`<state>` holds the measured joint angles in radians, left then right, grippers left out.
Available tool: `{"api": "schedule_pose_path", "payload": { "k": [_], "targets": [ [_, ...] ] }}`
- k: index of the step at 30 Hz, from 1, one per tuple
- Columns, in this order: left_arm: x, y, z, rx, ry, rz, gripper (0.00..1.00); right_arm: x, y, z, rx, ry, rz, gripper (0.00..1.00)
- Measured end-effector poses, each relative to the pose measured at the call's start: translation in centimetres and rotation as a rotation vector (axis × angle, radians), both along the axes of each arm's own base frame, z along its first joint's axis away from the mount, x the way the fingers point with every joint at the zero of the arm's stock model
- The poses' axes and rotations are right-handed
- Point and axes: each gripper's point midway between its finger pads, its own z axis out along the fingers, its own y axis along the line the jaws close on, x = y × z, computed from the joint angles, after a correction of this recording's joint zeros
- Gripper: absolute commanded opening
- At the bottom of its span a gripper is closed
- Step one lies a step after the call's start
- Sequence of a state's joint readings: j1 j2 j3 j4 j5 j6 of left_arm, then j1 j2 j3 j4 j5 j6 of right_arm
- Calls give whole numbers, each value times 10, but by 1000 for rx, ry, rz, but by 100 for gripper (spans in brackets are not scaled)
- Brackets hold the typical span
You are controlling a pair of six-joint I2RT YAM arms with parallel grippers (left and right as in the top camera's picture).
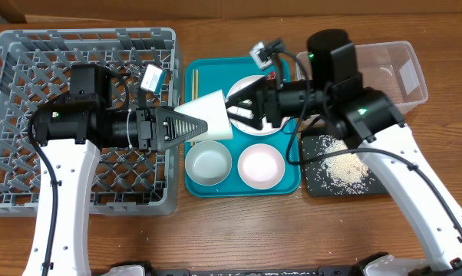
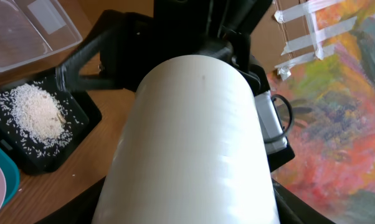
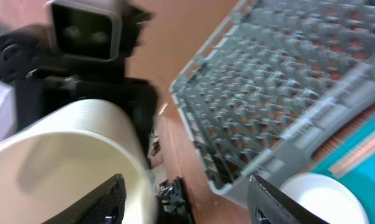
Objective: Sort waste into correct bins and load items into the dishwasher
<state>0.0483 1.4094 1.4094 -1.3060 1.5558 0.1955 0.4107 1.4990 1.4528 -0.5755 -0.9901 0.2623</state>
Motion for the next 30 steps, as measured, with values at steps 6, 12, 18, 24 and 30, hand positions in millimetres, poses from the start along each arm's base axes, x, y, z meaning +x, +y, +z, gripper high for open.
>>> {"api": "schedule_pose_path", "payload": {
  "k": [6,12,18,24,30],
  "targets": [
    [10,18,-11,80,16,91,52,20,-42,-27,-89,148,-149,66],
    [13,68,-48,416,132,366,52,9,-70,-70,-268,310,-250,66],
    [-23,128,-97,836,391,624,51,-6,-82,-96,-429,348,-279,66],
    [-47,188,-133,1178,595,820,53,-8,-83,-105,-498,321,-287,68],
    [-52,219,-186,1327,715,917,52,-9,-82,-107,-520,307,-286,69]
  ]
}}
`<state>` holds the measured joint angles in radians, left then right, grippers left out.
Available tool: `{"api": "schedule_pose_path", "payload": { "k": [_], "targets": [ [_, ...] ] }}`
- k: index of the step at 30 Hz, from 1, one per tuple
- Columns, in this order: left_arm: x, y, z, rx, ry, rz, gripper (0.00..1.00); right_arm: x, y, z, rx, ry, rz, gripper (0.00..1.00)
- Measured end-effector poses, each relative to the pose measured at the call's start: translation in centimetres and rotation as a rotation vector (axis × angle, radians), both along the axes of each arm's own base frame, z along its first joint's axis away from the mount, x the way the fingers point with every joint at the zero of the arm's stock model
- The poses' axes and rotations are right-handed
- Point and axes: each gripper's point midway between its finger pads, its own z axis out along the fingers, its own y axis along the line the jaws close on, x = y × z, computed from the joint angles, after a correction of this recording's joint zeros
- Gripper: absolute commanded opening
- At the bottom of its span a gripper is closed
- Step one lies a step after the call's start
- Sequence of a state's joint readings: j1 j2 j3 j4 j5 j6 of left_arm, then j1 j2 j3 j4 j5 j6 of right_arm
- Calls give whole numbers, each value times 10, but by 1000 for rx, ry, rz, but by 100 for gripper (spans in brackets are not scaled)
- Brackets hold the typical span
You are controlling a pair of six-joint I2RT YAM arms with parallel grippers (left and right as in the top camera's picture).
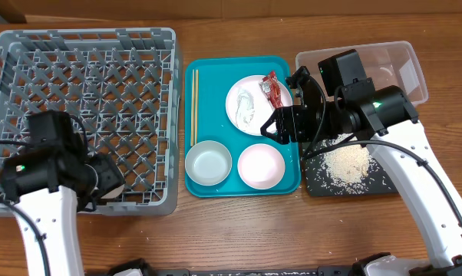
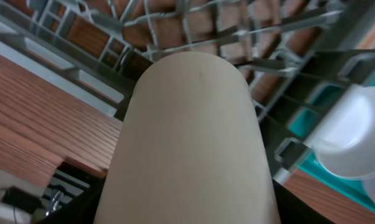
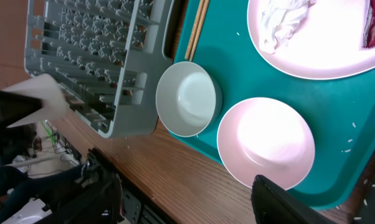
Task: Sort waste into correct bins and load items into the dishwasher
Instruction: 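Lower the white cup into the dish rack and open the left gripper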
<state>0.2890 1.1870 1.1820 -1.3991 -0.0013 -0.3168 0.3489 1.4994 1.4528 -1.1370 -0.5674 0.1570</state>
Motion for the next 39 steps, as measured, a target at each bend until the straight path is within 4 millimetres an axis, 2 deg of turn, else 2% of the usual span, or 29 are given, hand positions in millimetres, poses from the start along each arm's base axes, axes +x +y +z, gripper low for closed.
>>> {"api": "schedule_pose_path", "payload": {
  "k": [3,6,12,18,23,26,30,32,34,36,39],
  "targets": [
    [-1,-2,-22,-18,30,16,50,0,0,0,-2,-1,-1,70],
    [-3,-4,-33,-37,57,21,50,1,-1,-1,-6,-2,-2,70],
    [12,-15,-32,-35,11,-39,50,1,-1,-1,-6,-2,-3,71],
    [29,-42,-30,-25,-42,-170,58,1,-1,-1,-7,-3,-3,71],
    [31,-47,-41,27,4,-185,62,1,-1,-1,-9,-3,-4,72],
    [30,-46,-56,27,58,-168,70,1,-1,-1,-9,-3,-4,71],
    [29,-48,-72,10,120,-162,75,1,-1,-1,-9,-3,-4,72],
    [31,-49,-75,1,126,-163,89,1,-1,-1,-9,-3,-4,72],
    [30,-52,-76,-12,130,-163,100,1,-1,-1,-9,-3,-4,72],
    [29,-53,-73,-24,135,-154,100,1,-1,-1,-9,-3,-4,71],
    [33,-54,-54,-30,124,-160,100,1,-1,-1,-9,-3,-4,71]
  ]
}}
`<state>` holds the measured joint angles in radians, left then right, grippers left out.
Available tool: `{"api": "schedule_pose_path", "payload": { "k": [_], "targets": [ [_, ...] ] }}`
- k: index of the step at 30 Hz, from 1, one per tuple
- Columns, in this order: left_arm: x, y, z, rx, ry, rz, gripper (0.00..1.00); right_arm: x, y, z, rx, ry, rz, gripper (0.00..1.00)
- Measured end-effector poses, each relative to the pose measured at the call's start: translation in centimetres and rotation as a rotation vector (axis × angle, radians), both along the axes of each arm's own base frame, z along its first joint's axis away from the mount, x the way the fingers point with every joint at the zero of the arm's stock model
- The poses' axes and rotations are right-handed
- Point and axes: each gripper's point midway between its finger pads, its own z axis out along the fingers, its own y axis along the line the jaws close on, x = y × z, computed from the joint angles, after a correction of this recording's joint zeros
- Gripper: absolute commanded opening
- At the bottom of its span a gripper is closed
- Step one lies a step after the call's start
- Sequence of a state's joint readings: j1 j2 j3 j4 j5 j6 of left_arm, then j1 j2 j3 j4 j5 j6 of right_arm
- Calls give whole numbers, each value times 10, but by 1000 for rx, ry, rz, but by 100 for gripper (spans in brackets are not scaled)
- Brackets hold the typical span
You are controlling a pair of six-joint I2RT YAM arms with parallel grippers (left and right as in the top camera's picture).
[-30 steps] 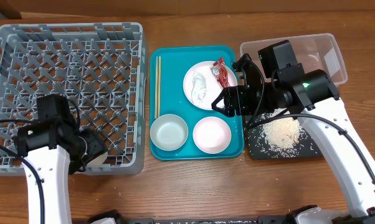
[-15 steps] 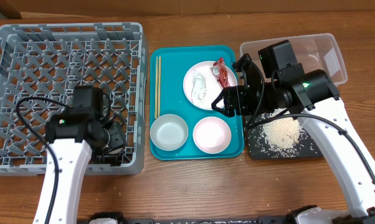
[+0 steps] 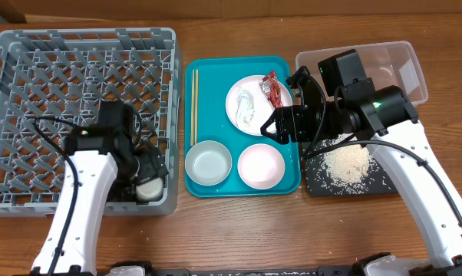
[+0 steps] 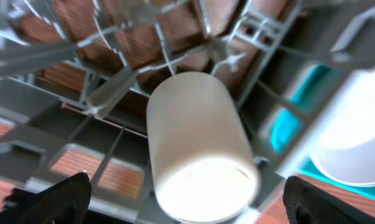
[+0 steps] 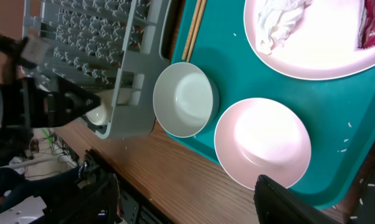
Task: Sort waste into correct bins and load items into the dishwasher
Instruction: 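Lower the white cup into the dish rack and open the left gripper, then grasp the white tissue on the plate with the right gripper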
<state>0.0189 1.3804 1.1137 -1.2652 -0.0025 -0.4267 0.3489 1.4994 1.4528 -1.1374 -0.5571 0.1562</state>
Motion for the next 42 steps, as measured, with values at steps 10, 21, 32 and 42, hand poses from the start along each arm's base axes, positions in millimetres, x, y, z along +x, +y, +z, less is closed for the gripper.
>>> {"api": "schedule_pose_path", "payload": {
  "k": [10,21,32,42],
  "targets": [
    [46,0,114,12,-284,-63,100,14,-1,2,-11,-44,-44,72],
    [12,-5,249,49,-795,-154,100,54,13,-43,-224,-122,-149,72],
    [-68,-8,288,67,-997,-154,100,135,50,-160,-288,-178,-176,62],
    [-77,-8,273,62,-925,-159,100,124,39,-204,-362,-60,-199,4]
  ]
}}
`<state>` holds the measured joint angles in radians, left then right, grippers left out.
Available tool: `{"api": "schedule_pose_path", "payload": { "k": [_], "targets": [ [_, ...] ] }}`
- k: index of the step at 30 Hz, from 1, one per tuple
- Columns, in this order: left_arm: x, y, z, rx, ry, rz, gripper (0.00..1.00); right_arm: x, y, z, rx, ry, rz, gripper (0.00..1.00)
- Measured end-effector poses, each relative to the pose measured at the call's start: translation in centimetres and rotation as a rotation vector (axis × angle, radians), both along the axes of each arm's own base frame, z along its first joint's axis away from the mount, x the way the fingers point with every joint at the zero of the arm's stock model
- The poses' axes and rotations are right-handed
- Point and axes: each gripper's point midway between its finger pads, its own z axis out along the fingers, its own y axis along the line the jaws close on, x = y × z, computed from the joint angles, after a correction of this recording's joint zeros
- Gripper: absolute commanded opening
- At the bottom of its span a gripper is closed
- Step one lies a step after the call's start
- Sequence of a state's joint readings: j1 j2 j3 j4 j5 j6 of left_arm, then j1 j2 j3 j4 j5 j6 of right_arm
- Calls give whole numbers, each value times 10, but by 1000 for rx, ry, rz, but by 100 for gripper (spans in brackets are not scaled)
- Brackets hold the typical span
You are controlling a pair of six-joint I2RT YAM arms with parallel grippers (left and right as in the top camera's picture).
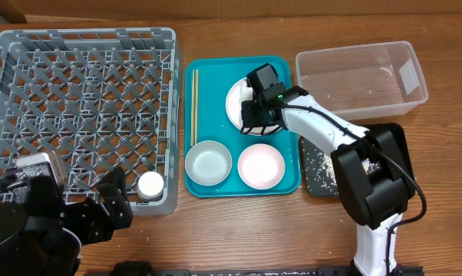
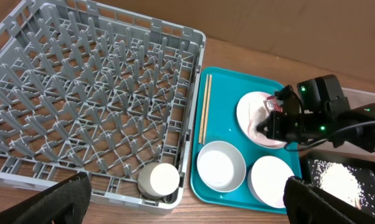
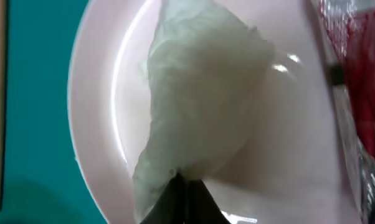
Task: Sort waste into correct bins and load items into the dishwasher
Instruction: 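Grasp the white tissue on the plate with the right gripper, then move the tissue over the clear bin and release it, then grasp the red wrapper on the plate with the right gripper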
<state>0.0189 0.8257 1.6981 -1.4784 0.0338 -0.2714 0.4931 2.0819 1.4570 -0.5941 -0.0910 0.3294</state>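
Note:
A white cup [image 1: 150, 184] stands upside down in the front right corner of the grey dish rack [image 1: 85, 34]; the left wrist view shows the cup [image 2: 159, 179] too. My left gripper [image 1: 108, 203] hangs open and empty off the rack's front left, its fingers [image 2: 66, 198] spread wide. My right gripper [image 3: 184, 186] is down on the pale plate [image 3: 287, 137] on the teal tray [image 1: 208, 77], shut on a crumpled white tissue [image 3: 200, 93]. A red wrapper [image 3: 362, 81] lies on the same plate to the right.
On the tray lie wooden chopsticks [image 1: 193, 107], a grey-white bowl [image 1: 209, 162] and a pink bowl [image 1: 261, 165]. A clear plastic bin [image 1: 361, 73] stands at the back right. A black tray with spilled rice [image 2: 337, 180] sits in front of it, partly under my right arm.
My left gripper has drawn back from the cup in the rack to the table's front left. My right gripper, then open above the tray's right side, is now on the plate, shut on the tissue.
At first my left gripper held the white cup over the tray, beside my open right gripper. Then the left held it at the rack's front. Later the cup stood in the rack's front right corner with the left open. Now the right pinches the tissue.

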Motion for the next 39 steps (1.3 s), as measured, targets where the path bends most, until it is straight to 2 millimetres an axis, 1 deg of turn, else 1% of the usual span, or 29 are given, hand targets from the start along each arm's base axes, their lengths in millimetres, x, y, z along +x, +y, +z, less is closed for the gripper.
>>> {"api": "schedule_pose_path", "payload": {
  "k": [1,3,6,10,12,13,14,15,16,18,20,21,23,25,27,29,30,32,36,38,39],
  "targets": [
    [0,0,0,2,2,-1,100,-3,-4,1,-10,17,-3,4],
    [-2,0,-3,2,13,-2,100,-7,-15,10,-23,43,-20,4],
    [-3,0,-4,5,19,-4,100,1,-32,44,-8,9,-62,4],
    [-3,0,-4,8,19,-6,100,19,-74,122,22,-141,-164,4],
    [-3,0,-4,8,19,-6,100,23,-101,155,25,-206,-225,4],
    [-3,0,-4,8,19,-6,100,25,-121,171,17,-236,-269,4],
    [-3,0,-4,8,19,-6,100,26,-131,177,11,-245,-292,4],
    [-3,0,-4,8,19,-6,100,26,-146,181,1,-251,-323,4],
    [-3,0,-4,8,19,-6,100,27,-159,181,-12,-248,-351,4],
    [-3,0,-4,8,19,-6,100,29,-178,171,-38,-226,-392,19],
    [-3,0,-4,8,19,-6,100,30,-188,153,-62,-192,-403,44],
    [-3,0,-4,8,19,-6,100,31,-190,141,-75,-167,-395,50],
    [-3,0,-4,8,19,-6,100,28,-189,123,-98,-121,-366,52],
    [-3,0,-4,8,19,-6,100,23,-185,112,-108,-87,-343,52],
    [-3,0,-4,8,19,-6,100,21,-177,111,-101,-83,-319,53],
    [-3,0,-4,8,19,-6,100,21,-162,116,-88,-102,-283,54],
    [-3,0,-4,8,19,-6,100,20,-152,119,-84,-118,-254,54],
    [-3,0,-4,8,19,-6,100,18,-121,126,-77,-156,-175,56],
    [-3,0,-4,8,19,-6,100,12,-60,133,-109,-255,-27,57],
    [-3,0,-4,8,19,-6,100,15,-40,133,-145,-314,10,57],
    [-3,0,-4,8,19,-6,100,19,-34,131,-165,-339,20,58]
  ]
}}
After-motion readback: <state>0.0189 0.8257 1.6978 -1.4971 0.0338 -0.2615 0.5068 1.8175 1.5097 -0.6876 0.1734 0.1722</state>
